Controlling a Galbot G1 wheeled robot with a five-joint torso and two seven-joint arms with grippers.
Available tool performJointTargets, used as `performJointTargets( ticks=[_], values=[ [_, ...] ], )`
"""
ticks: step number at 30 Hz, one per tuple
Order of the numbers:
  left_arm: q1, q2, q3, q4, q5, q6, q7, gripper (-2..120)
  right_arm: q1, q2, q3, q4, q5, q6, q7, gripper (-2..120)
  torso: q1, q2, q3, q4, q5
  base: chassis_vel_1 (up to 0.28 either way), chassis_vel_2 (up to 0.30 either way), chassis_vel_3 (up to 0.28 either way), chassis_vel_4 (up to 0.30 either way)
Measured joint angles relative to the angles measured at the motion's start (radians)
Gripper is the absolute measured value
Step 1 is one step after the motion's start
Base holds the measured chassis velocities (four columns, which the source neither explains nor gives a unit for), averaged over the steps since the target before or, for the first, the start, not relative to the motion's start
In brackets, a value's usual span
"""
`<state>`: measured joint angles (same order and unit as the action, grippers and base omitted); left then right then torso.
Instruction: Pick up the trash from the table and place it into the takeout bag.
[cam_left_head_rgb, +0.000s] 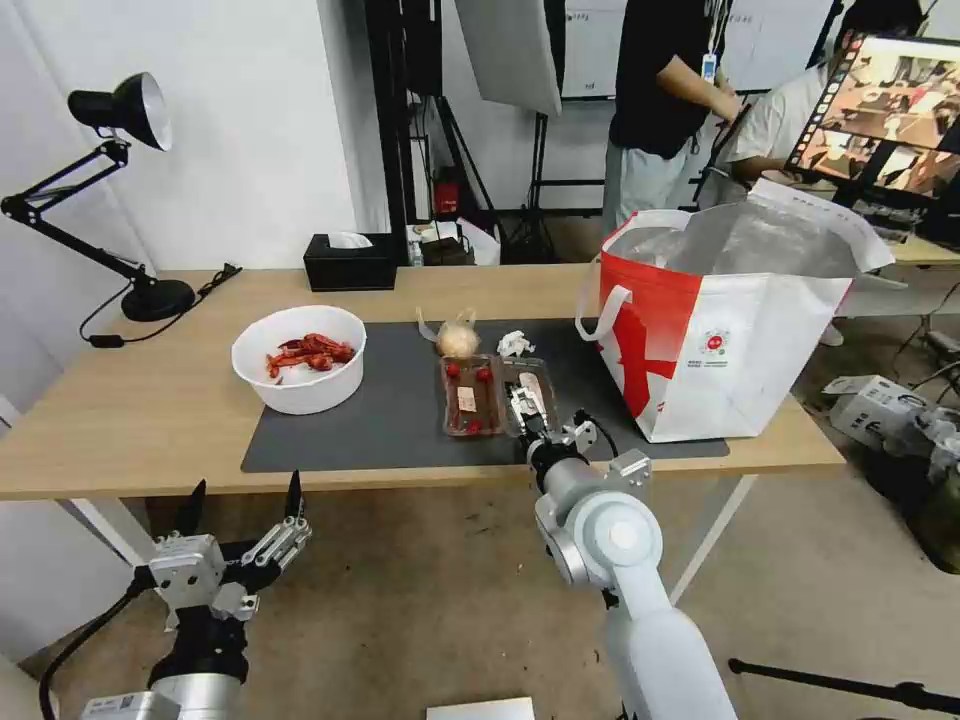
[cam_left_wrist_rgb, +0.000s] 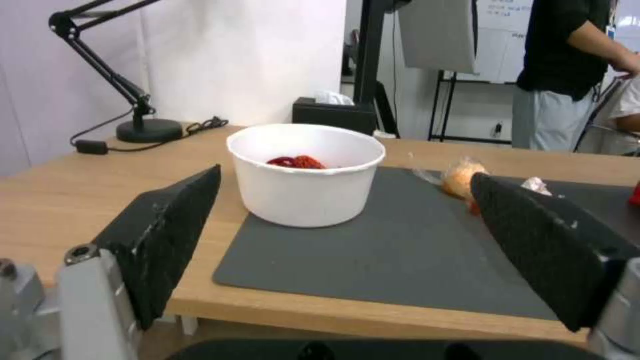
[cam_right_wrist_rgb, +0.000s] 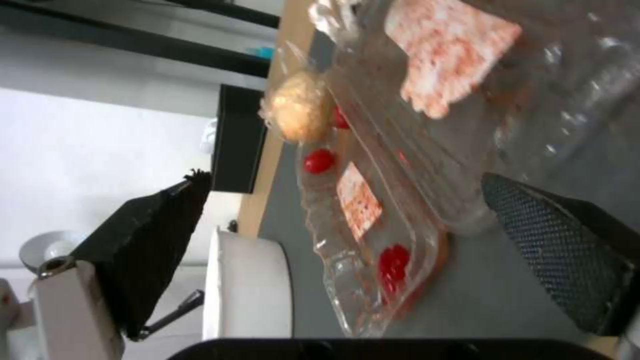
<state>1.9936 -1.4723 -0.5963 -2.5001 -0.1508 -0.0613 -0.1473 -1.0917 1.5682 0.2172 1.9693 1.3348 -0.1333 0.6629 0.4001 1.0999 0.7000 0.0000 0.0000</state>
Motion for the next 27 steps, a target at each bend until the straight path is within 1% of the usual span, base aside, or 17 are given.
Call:
performJointTargets(
  ticks=[1,3,4,6,9,14,17,18,20,21,22,27],
  values=[
    [-0.001,0.000,0.000,0.000,-0.001,0.000,0.000,100,0.000,-0.003,-0.008,-0.004,-0.041,-0.003,-0.020,100,0.000,0.000,0.000,0.0000,0.0000,0.000,0.000,0.000,0.000],
    [-0.003,0.000,0.002,0.000,-0.003,0.001,0.000,100,-0.001,-0.016,-0.035,-0.018,-0.164,-0.023,-0.074,100,0.000,0.000,0.000,0.0000,0.0000,0.000,0.000,0.000,0.000],
    [-0.003,0.000,0.002,0.000,-0.003,0.001,0.000,100,-0.001,-0.016,-0.035,-0.018,-0.164,-0.023,-0.074,100,0.000,0.000,0.000,0.0000,0.0000,0.000,0.000,0.000,0.000],
    [-0.004,-0.001,0.003,0.000,-0.005,0.002,0.000,100,-0.001,-0.027,-0.054,-0.034,-0.254,-0.033,-0.116,100,0.000,0.000,0.000,0.0000,0.0000,0.000,0.000,0.000,0.000],
    [-0.004,-0.002,0.004,0.000,-0.006,0.002,0.000,100,0.002,-0.034,-0.070,-0.041,-0.292,-0.036,-0.141,100,0.000,0.000,0.000,0.0000,0.0001,0.000,0.000,0.000,0.000],
    [-0.004,-0.002,0.000,0.000,-0.007,0.002,0.000,100,0.005,-0.025,-0.078,-0.021,-0.242,-0.038,-0.116,100,0.000,0.000,0.000,0.0000,0.0000,0.000,0.000,0.000,0.000],
    [-0.001,0.001,-0.005,0.000,-0.008,0.002,0.000,100,-0.010,-0.003,-0.075,0.018,-0.094,-0.026,-0.021,100,0.000,0.000,0.000,0.0000,0.0000,0.000,0.000,0.000,0.000],
    [-0.001,0.001,-0.005,0.000,-0.008,0.002,0.000,100,-0.010,-0.003,-0.075,0.018,-0.094,-0.026,-0.021,100,0.000,0.000,0.000,0.0000,0.0000,0.000,0.000,0.000,0.000],
    [0.000,0.001,-0.006,0.000,-0.008,0.002,0.000,100,-0.018,0.000,-0.068,0.038,-0.030,-0.007,0.018,100,0.000,0.000,0.000,0.0000,0.0000,0.000,0.000,0.000,0.000],
    [0.000,0.001,-0.006,0.000,-0.008,0.002,0.000,100,-0.018,0.000,-0.068,0.038,-0.030,-0.007,0.018,100,0.000,0.000,0.000,0.0000,0.0000,0.000,0.000,0.000,0.000],
    [0.000,0.001,-0.006,0.000,-0.007,0.002,0.000,100,-0.020,0.001,-0.057,0.051,0.026,0.004,0.051,100,0.000,0.000,0.000,0.0000,0.0000,0.000,0.000,0.000,0.000],
    [0.001,0.000,-0.005,0.000,-0.006,0.003,0.000,100,-0.003,0.002,-0.040,0.050,0.092,0.029,0.097,100,0.000,0.000,0.000,0.0000,0.0000,0.000,0.000,0.000,0.000]
  ],
)
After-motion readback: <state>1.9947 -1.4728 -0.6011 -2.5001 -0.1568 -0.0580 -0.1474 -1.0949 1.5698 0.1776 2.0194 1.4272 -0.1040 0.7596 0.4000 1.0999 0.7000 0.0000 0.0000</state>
